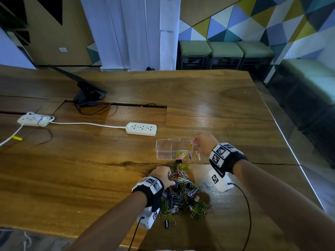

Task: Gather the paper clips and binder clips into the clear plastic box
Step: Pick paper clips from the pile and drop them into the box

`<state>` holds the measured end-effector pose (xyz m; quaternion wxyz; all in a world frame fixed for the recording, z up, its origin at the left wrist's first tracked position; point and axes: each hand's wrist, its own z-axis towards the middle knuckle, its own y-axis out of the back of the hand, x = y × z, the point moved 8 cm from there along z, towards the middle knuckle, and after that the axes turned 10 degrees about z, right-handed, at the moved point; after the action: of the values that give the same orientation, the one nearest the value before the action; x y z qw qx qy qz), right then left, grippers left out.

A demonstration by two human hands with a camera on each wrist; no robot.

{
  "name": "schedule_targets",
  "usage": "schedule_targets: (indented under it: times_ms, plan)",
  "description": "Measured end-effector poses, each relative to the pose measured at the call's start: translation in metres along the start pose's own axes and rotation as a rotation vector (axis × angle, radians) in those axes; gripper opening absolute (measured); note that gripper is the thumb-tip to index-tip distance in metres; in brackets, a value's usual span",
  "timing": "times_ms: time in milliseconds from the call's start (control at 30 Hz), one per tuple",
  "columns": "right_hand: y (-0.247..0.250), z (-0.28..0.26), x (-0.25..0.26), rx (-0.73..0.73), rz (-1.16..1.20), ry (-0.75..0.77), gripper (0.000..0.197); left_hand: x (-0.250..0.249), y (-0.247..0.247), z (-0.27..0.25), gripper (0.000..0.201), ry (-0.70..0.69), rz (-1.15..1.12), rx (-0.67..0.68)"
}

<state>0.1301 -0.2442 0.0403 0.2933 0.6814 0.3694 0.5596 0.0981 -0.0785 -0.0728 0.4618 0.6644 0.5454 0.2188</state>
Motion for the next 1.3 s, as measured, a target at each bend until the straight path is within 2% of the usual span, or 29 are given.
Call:
schedule_targets:
  times_ms: [167, 367, 533, 633, 700, 900, 1033, 1300]
  plan:
    - [0.004, 0.019, 0.018, -0.066, 0.041, 0.037, 0.014, -0.003, 0.002, 0.003, 0.034, 0.002, 0.014, 0.035]
    - [-0.014, 0.030, 0.017, -0.013, 0.009, 0.031, 0.020, -0.008, 0.003, 0.001, 0.022, 0.004, 0.046, 0.110]
    - [-0.025, 0.032, 0.009, 0.036, -0.022, 0.039, 0.021, -0.006, 0.005, 0.003, 0.012, 0.017, 0.003, 0.089]
    - [-0.028, 0.033, 0.005, 0.038, -0.037, 0.041, 0.029, -0.005, 0.008, 0.004, 0.016, 0.017, -0.005, 0.068]
    - [-0.030, 0.034, 0.002, 0.042, -0.041, 0.037, 0.032, -0.004, 0.011, 0.005, 0.006, 0.015, -0.012, 0.047]
    - [-0.033, 0.033, -0.002, 0.057, -0.028, 0.053, 0.042, 0.003, 0.020, 0.008, 0.021, 0.019, -0.118, -0.037]
    - [-0.037, 0.029, -0.001, 0.095, -0.014, 0.076, 0.040, 0.005, 0.025, 0.009, 0.027, 0.020, -0.176, -0.043]
    - [-0.050, 0.023, 0.000, 0.176, -0.091, 0.092, 0.032, 0.004, 0.032, 0.009, 0.026, 0.024, -0.282, -0.055]
